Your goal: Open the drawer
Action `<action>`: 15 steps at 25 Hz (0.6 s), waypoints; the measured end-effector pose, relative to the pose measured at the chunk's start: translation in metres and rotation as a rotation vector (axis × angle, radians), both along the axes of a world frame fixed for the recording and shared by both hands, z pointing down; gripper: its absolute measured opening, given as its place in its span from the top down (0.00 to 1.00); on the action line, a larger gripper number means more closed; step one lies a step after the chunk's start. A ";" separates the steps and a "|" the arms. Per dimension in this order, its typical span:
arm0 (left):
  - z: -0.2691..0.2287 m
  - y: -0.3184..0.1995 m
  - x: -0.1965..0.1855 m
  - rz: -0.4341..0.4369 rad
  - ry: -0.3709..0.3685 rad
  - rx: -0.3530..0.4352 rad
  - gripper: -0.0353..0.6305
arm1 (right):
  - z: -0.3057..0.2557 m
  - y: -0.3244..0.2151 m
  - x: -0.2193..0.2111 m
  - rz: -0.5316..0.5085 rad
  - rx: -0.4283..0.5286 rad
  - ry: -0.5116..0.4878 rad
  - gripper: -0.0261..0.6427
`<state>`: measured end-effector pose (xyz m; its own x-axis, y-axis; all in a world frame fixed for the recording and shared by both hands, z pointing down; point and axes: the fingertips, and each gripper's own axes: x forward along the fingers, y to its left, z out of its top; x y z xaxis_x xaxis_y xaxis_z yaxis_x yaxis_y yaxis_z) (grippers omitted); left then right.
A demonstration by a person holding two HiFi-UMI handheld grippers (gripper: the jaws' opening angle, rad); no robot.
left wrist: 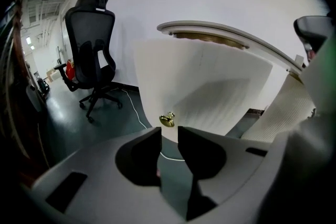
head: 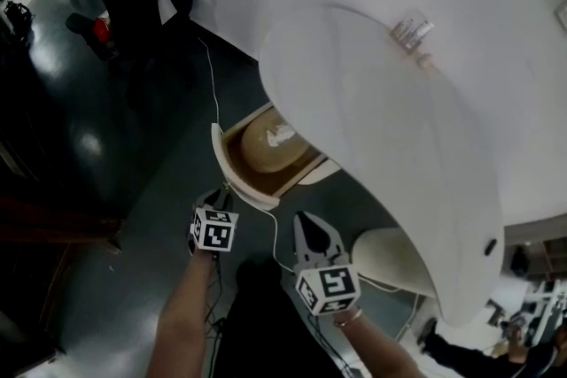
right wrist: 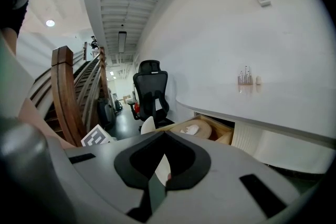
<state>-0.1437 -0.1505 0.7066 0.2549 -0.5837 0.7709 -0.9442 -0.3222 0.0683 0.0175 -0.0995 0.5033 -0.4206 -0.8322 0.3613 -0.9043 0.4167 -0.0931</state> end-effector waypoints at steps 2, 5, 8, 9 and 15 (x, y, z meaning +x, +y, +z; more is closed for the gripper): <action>-0.007 0.011 -0.001 -0.022 0.023 -0.006 0.81 | -0.004 0.000 0.001 0.004 -0.005 -0.004 0.96; -0.027 0.019 -0.005 -0.051 0.029 0.040 0.87 | -0.011 -0.003 0.001 0.007 0.001 -0.017 0.96; -0.053 0.023 -0.009 -0.052 0.011 0.096 0.90 | -0.017 -0.009 0.002 0.016 0.013 -0.023 0.96; -0.063 0.024 -0.010 -0.047 0.009 0.116 0.91 | -0.019 -0.010 0.002 0.017 0.017 -0.029 0.96; -0.120 0.028 -0.012 -0.033 0.015 0.210 0.93 | -0.029 -0.015 0.002 0.028 0.017 -0.049 0.96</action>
